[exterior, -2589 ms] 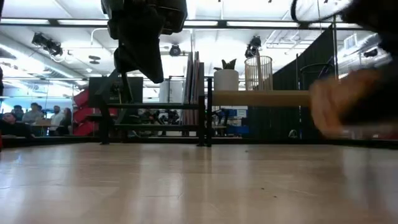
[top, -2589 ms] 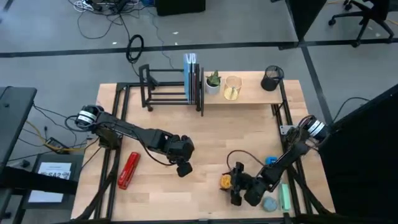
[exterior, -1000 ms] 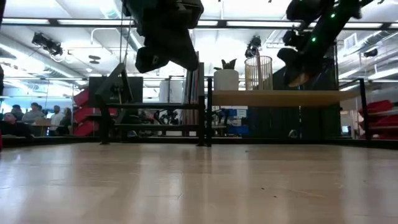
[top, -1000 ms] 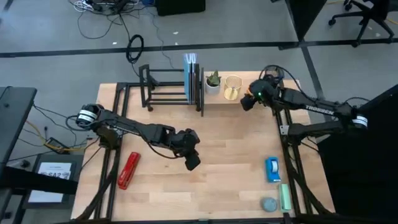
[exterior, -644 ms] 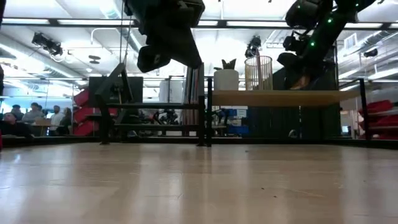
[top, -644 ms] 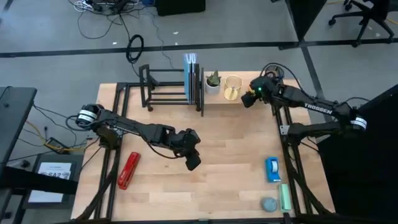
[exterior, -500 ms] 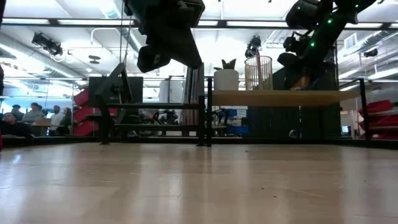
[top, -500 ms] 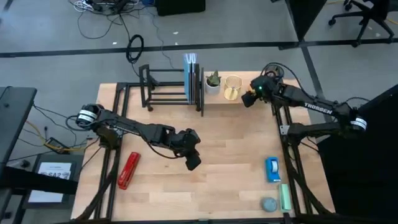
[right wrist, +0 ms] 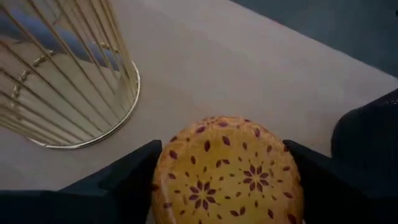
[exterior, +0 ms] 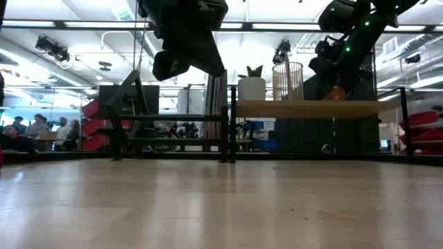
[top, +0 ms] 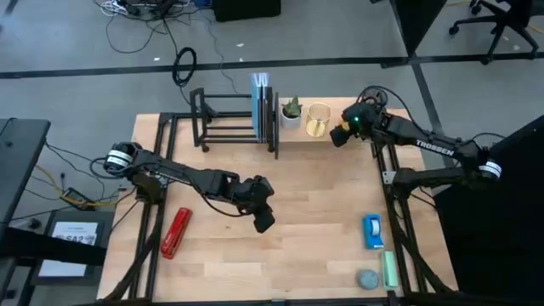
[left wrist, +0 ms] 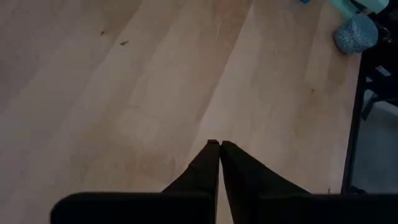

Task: Stock shelves
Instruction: Put the yellow scented candle on the shelf, then adjust the black pen organizer

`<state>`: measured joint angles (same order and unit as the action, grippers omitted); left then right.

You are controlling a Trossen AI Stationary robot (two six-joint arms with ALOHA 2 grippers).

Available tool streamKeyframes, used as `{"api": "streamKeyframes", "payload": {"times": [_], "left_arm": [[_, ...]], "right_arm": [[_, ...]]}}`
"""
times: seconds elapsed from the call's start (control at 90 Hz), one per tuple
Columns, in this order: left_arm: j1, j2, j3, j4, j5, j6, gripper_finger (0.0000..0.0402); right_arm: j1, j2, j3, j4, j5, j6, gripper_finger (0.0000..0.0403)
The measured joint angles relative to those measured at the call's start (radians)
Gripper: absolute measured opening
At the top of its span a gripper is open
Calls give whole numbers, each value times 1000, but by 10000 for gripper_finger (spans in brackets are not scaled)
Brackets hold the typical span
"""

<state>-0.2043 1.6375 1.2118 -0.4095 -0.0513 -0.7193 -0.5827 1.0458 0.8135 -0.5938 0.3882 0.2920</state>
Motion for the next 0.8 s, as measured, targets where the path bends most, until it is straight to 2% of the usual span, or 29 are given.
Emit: {"api": "streamKeyframes", "payload": {"times": [0.333, 0.578, 0.689, 0.8], "left_arm": [[0, 0, 0, 0, 0, -14, 0], [0, 0, 0, -1, 0, -15, 0], [0, 0, 0, -1, 1, -15, 0], [0, 0, 0, 0, 1, -15, 0]], "right_arm": [[23, -37, 5, 21, -34, -18, 290], [38, -80, 67, 7, 8, -54, 276], [38, -80, 130, -51, 8, -100, 268], [36, -72, 270, -191, -6, -126, 258]]}}
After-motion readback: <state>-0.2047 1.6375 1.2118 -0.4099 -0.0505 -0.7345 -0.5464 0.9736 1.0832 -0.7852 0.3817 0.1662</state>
